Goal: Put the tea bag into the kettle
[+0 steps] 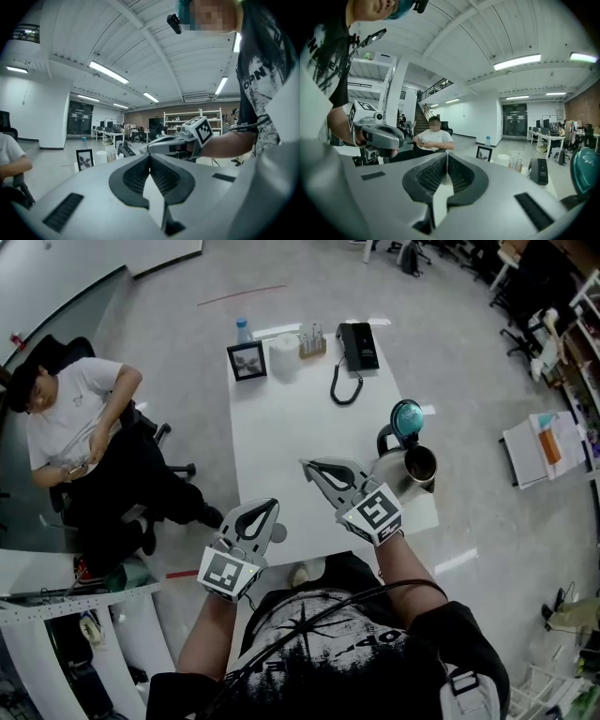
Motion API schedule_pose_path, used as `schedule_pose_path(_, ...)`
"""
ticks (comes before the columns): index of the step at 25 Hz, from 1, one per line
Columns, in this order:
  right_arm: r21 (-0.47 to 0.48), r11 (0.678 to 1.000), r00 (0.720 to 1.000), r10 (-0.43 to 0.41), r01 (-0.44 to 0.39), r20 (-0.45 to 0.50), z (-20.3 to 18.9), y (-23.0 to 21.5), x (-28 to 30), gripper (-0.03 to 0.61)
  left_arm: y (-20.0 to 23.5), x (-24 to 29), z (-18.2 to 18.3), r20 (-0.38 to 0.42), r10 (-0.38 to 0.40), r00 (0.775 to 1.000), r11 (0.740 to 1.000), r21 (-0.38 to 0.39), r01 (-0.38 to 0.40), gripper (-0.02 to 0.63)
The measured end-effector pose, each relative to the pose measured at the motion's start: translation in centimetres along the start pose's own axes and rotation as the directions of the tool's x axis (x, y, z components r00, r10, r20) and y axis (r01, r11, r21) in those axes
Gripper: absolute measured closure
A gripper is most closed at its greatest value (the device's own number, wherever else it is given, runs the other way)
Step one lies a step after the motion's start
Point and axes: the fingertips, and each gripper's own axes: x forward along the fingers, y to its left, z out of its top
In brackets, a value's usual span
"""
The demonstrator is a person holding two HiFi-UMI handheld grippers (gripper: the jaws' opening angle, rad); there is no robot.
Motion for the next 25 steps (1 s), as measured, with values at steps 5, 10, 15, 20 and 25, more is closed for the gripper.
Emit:
schedule_pose_path(5, 0.011, 0.997, 0.996, -0.079, 0.079, 0.039, 1.0, -0.2, -3.0, 0.565, -1.8, 0.8, 0.6, 0.042, -0.098, 0.994, 0.995, 0.029, 0.097, 0.603)
schedule_pose_path(10, 0.000, 0.988, 0.988, -0.152, 0.152, 0.030, 1.0, -1.2, -6.2, 0.565, -3.9, 2.6, 1.3, 0.072, -0.186, 0.980, 0.982, 0.055, 0.182, 0.603)
schedule_pose_path(15, -0.018, 0.983, 0.982, -0.183, 0.184, 0.040, 1.4, -2.9, -8.6, 0.565, -5.7, 4.7, 2.2, 0.085, -0.218, 0.972, 0.975, 0.072, 0.212, 0.603)
schedule_pose_path(20, -0.056, 0.983, 0.983, -0.175, 0.178, 0.052, 1.9, -5.0, -10.7, 0.565, -7.6, 7.5, 3.1, 0.083, -0.221, 0.972, 0.973, 0.085, 0.214, 0.603)
schedule_pose_path(25, -0.093, 0.984, 0.989, -0.147, 0.149, 0.028, 1.3, -7.0, -13.3, 0.565, -10.2, 10.6, 3.9, 0.086, -0.202, 0.976, 0.978, 0.075, 0.196, 0.603)
